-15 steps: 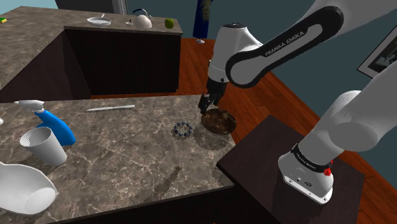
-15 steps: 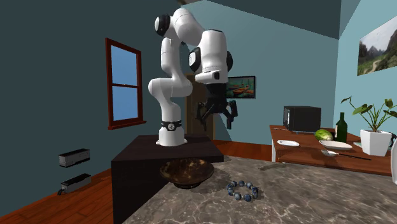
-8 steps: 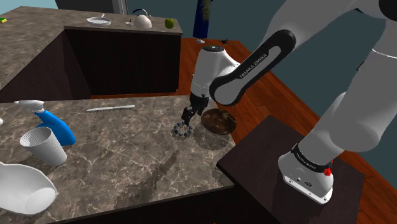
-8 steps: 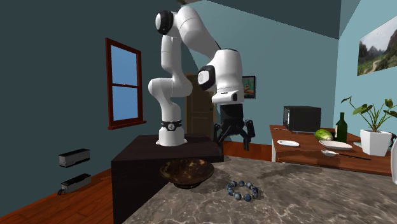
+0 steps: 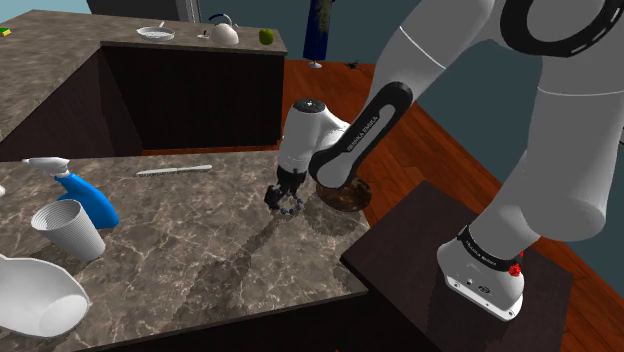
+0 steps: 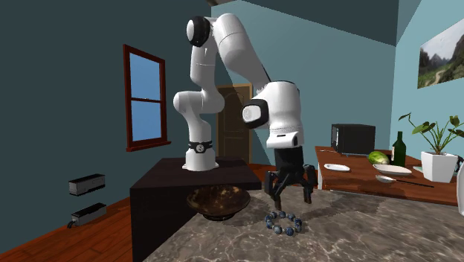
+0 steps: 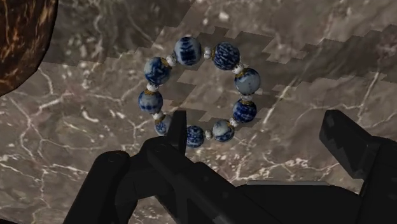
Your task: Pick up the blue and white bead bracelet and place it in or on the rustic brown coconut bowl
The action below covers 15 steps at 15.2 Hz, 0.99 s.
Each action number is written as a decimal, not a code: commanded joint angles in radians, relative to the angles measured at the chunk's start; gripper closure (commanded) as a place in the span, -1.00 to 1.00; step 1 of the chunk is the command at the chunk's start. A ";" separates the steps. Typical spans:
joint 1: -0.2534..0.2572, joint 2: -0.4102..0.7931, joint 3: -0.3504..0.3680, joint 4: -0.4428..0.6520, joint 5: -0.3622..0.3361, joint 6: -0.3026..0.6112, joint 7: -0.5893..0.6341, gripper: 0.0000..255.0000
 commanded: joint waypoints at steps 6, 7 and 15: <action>0.041 0.102 -0.044 0.049 -0.034 0.056 0.029 -1.00; 0.041 0.102 -0.045 0.049 -0.034 0.056 0.029 -1.00; 0.041 0.102 -0.044 0.049 -0.034 0.056 0.028 1.00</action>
